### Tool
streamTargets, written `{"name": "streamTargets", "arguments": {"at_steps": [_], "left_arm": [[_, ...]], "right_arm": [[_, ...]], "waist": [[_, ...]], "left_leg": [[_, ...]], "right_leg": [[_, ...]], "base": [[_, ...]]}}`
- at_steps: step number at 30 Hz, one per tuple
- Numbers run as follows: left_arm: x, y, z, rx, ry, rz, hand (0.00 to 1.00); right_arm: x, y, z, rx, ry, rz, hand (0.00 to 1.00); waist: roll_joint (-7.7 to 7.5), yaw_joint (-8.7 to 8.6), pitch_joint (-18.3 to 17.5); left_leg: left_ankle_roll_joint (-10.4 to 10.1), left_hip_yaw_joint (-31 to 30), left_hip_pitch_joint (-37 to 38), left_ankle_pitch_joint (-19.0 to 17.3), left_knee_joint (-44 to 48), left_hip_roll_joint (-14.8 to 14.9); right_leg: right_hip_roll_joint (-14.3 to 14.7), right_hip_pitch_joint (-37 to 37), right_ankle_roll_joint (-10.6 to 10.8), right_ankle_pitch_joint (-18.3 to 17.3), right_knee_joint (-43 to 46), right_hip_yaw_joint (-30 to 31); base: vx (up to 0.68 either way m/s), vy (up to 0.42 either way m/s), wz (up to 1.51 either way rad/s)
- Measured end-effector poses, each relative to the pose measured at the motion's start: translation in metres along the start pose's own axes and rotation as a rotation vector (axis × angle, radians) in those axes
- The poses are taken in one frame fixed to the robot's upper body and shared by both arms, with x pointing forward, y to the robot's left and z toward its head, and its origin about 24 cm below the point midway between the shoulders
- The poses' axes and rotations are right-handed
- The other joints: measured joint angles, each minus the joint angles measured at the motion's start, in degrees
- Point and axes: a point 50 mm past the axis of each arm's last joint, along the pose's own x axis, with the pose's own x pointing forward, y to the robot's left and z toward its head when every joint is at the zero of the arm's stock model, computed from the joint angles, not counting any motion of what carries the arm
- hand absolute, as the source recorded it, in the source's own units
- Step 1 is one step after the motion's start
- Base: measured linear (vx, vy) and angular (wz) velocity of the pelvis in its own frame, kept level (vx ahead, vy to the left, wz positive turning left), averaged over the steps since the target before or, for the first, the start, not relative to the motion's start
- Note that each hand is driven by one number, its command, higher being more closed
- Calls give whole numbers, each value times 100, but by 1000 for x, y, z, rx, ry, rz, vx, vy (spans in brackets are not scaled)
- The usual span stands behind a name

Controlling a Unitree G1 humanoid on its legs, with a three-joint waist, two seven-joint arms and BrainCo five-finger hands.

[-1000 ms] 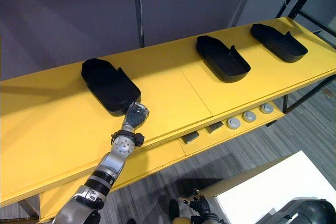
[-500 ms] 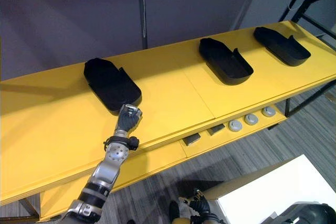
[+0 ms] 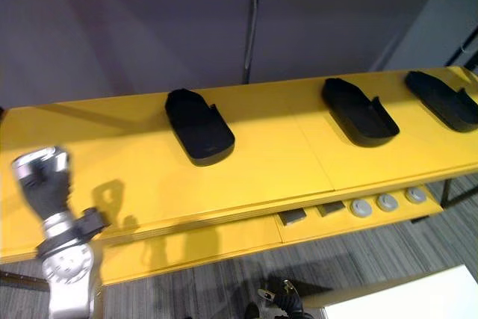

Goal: Walk over and take plastic housings, then place them on the shelf

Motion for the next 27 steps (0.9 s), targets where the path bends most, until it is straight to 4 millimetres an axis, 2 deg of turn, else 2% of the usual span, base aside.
{"name": "streamTargets", "arguments": {"at_steps": [2, 4, 7, 9, 10, 11, 12, 15, 19, 22, 27], "left_arm": [[-11, 33, -19, 81, 110, 111, 100], [-31, 58, -54, 183, 311, 163, 100], [-64, 72, -98, 267, 577, 151, 100], [-102, 81, -133, 307, 837, 99, 100], [-111, 82, -140, 305, 894, 86, 100], [-129, 82, -153, 308, 999, 53, 0], [-144, 80, -161, 301, 1081, 18, 0], [-168, 72, -174, 290, 1205, -62, 0], [-173, 56, -182, 296, 1239, -156, 0], [-172, 36, -184, 339, 1211, -304, 0], [-177, 21, -184, 360, 1192, -416, 0]], "right_arm": [[-1, 0, 3, 0, -19, 1, 0], [0, 3, 9, -11, -42, 11, 0], [0, 10, 17, -44, -77, 39, 0], [0, 15, 24, -58, -103, 57, 0], [0, 15, 24, -57, -105, 57, 0], [0, 15, 24, -57, -104, 56, 0], [0, 15, 24, -56, -103, 54, 0], [-1, 15, 23, -52, -102, 51, 0], [-1, 11, 22, -28, -99, 32, 0], [-1, 6, 23, -12, -100, 4, 0], [0, 0, 20, 6, -83, -31, 0]], "waist": [[12, 76, -62], [17, 147, -107], [12, 183, -181], [8, 167, -243], [5, 164, -253], [21, 154, -266], [-1, 148, -280], [12, 148, -292], [52, 142, -298], [79, 103, -295], [154, 16, -310]], "left_leg": [[-4, -111, -13, -31, 78, -40], [-11, -148, 2, -100, 120, -64], [25, -105, -5, -203, 211, -63], [32, 13, 8, -242, 284, -43], [39, 23, 10, -244, 300, -43], [45, 34, 9, -241, 302, -46], [43, 51, 9, -248, 302, -48], [-4, 147, 13, -293, 304, -33], [-23, 217, 12, -309, 299, -25], [-21, 317, 37, -303, 304, -13], [-44, 428, 117, -317, 235, 8]], "right_leg": [[-68, 38, 20, -96, 110, -124], [-113, 99, 40, -128, 147, -214], [-117, 127, 42, -130, 156, -211], [-117, 145, 43, -130, 154, -166], [-118, 150, 43, -130, 154, -156], [-127, 151, 44, -130, 146, -152], [-131, 152, 45, -130, 137, -139], [-130, 148, 46, -129, 115, -98], [-127, 148, 48, -127, 71, -73], [-103, 143, 49, -127, 34, 15], [-65, 147, 57, -119, -26, 116]], "base": [[28, 20, 28], [4, 29, 20], [-11, 14, -4], [1, 22, -12], [8, 19, -9], [11, 17, -4], [0, 0, 0], [9, 13, -6], [18, 8, -5], [27, 5, -11], [26, 4, -13]]}}
